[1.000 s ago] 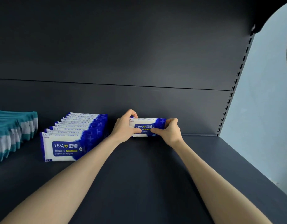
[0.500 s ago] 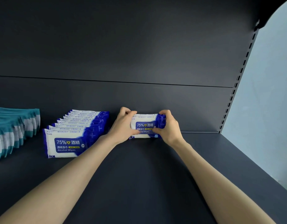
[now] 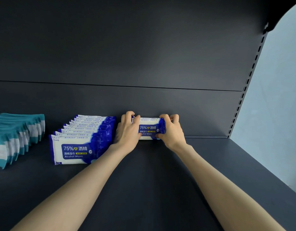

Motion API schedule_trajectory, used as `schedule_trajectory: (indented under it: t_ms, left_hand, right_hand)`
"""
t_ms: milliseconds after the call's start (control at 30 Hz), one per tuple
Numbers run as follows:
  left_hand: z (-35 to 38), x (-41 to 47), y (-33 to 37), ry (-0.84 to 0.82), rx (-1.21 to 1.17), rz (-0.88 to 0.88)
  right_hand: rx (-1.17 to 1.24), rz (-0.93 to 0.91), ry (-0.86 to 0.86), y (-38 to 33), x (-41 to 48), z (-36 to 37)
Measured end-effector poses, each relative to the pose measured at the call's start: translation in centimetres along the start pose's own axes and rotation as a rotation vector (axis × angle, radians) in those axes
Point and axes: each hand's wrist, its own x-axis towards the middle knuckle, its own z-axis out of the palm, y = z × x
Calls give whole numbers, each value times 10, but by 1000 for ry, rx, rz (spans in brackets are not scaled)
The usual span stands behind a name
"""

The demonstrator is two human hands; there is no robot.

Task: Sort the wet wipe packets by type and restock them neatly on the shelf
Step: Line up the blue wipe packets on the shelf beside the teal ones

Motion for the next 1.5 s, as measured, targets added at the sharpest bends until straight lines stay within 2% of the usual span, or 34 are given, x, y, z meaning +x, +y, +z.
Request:
schedule_trajectory:
  t_ms: [167, 367, 633, 833, 1033, 1233, 1500]
  left_hand:
    - [1, -1, -1, 23, 72, 36]
    - [-3, -1, 3, -24, 102, 33]
    - [-71, -20, 31, 18, -148, 83]
    - [-128, -117, 79, 142, -361, 110]
    - [-120, -266, 130, 220, -463, 57]
    - [-46, -409, 157, -39, -524, -144]
    - [103, -578, 148, -466, -585, -581]
  right_hand:
    - [-16, 5, 10, 1, -2, 2]
    - [-119, 23, -3, -8, -7, -6]
    - [-60, -33, 148, -36, -43, -69]
    - [62, -142, 233, -41, -145, -121]
    - [211, -221, 260, -5, -296, -123]
    - [196, -106, 33, 58, -423, -60]
    - [203, 295, -365, 139, -568, 68]
